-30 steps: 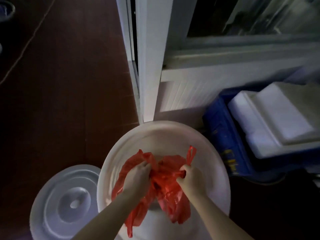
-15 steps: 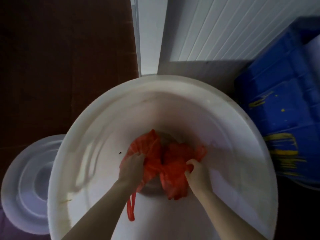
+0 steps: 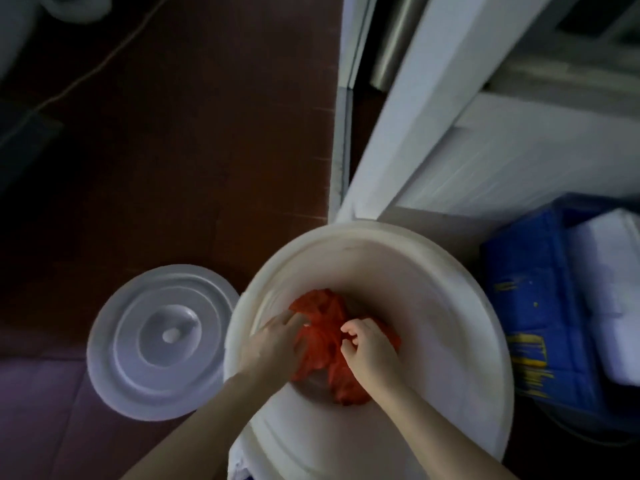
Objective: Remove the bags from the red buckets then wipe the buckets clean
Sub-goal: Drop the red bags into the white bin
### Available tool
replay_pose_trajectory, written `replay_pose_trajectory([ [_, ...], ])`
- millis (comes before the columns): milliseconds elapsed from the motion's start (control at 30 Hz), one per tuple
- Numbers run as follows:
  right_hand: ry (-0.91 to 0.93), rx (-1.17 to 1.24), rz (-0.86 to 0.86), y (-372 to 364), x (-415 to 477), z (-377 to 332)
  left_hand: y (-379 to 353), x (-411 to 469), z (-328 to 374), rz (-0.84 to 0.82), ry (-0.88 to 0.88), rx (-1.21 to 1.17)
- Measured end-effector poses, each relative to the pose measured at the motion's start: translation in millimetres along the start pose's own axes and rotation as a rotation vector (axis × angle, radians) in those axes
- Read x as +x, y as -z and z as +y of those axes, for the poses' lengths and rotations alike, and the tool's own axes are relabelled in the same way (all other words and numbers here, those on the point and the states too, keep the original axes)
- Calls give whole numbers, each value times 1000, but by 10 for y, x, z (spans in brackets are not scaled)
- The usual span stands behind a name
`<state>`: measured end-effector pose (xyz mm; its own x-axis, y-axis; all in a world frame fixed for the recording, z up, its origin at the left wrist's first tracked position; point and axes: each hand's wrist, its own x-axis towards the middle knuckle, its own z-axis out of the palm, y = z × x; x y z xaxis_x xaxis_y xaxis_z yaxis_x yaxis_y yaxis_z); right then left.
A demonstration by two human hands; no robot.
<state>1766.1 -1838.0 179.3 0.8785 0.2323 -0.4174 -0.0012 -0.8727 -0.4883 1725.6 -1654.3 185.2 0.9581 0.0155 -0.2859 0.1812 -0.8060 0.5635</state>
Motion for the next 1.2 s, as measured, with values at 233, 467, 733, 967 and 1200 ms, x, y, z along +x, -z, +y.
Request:
replay_pose_trajectory([
  [233, 431, -250, -34, -100, 2, -1459, 1064, -694, -927, 154, 221, -47],
  [467, 504, -287, -182, -907, 42, -2733, 1686, -1402, -2268, 95, 431, -5],
  [733, 438, -367, -401, -2140, 204, -3243, 1545, -1821, -3457, 41, 625, -23],
  [967, 500, -549, -505, -3594, 925, -2934, 367, -1568, -4484, 67, 687, -93],
  [1200, 549, -729, -500, -5261, 1894, -2224, -1099, -920, -5718, 82, 667, -65],
])
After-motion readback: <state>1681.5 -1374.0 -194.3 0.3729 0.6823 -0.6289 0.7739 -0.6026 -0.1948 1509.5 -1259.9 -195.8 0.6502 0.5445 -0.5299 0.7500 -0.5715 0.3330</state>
